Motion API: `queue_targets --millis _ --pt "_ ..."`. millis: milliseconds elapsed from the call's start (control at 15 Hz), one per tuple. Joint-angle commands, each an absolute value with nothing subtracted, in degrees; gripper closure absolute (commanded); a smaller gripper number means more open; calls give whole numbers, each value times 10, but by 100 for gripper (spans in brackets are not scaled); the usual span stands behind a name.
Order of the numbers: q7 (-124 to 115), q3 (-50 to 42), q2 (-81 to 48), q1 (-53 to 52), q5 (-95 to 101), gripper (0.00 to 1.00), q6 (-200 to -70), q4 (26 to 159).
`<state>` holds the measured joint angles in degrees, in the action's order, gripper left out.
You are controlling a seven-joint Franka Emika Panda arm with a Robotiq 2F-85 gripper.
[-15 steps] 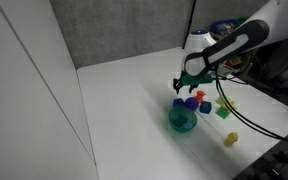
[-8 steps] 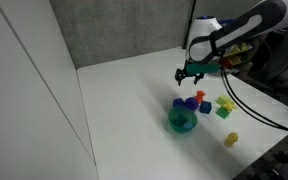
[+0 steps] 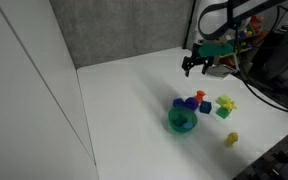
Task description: Pick the square blue block from the green bowl and put it on the table
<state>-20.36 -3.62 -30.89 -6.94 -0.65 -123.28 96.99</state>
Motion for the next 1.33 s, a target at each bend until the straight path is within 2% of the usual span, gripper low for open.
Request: queue_targets --millis 0,733,1267 --pt "-187 -25 -245 -61 -9 0 -1188 1020" --pt "-169 -14 -65 -51 -13 0 -1150 1170" --pt "-184 -11 38 -37 -3 0 -1088 1175"
